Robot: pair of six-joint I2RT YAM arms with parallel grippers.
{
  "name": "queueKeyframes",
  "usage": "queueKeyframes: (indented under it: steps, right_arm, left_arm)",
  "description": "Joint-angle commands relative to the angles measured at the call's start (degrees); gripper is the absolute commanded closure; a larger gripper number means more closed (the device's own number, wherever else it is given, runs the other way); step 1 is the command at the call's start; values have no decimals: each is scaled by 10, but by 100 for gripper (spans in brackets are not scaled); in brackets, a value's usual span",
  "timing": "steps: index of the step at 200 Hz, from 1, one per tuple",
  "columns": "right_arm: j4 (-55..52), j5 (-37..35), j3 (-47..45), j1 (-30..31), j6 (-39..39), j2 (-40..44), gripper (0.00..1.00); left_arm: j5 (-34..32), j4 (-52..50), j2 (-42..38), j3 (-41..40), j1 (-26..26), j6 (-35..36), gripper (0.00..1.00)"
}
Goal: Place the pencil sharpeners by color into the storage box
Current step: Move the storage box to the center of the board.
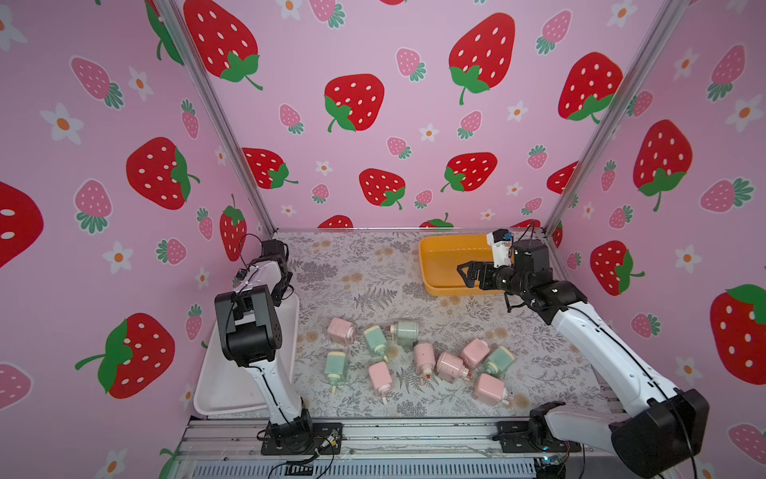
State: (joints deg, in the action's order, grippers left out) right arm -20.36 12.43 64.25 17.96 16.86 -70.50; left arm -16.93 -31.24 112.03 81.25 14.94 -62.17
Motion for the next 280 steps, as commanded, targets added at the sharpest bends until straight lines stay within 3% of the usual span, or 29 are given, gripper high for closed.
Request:
queueKeyframes:
  steps: [1, 69, 112, 125, 129, 153, 187, 217, 280]
  right_arm:
    - [-21, -18, 6, 4, -10, 25, 0]
    - [-38, -43, -4, 4, -20, 45, 0]
    - [-43, -54, -10, 5, -25, 59, 0]
    - [-43, -59, -15, 4, -24, 64, 0]
    - [-43, -60, -18, 4, -24, 66, 0]
    - [-43, -67, -26, 4, -24, 78, 0]
    - [-40, -78, -34, 4, -24, 87, 0]
    - [-23, -96, -45, 4, -14, 91, 0]
    - [28, -146, -89, 4, 31, 105, 0]
  left_arm:
    - [22, 9, 2, -1, -7, 9, 35]
    - [0, 21, -9, 7, -62, 13, 69]
    - [-2, 15, 4, 34, -93, 24, 84]
    - [13, 25, 11, 46, -102, 49, 93]
    - [22, 28, 14, 51, -105, 60, 100]
    - [58, 21, 31, 80, -121, 92, 100]
    - [48, 28, 25, 83, -155, 122, 100]
    - [118, 66, 26, 90, -183, 177, 100]
    - [154, 72, 43, 141, -257, 281, 100]
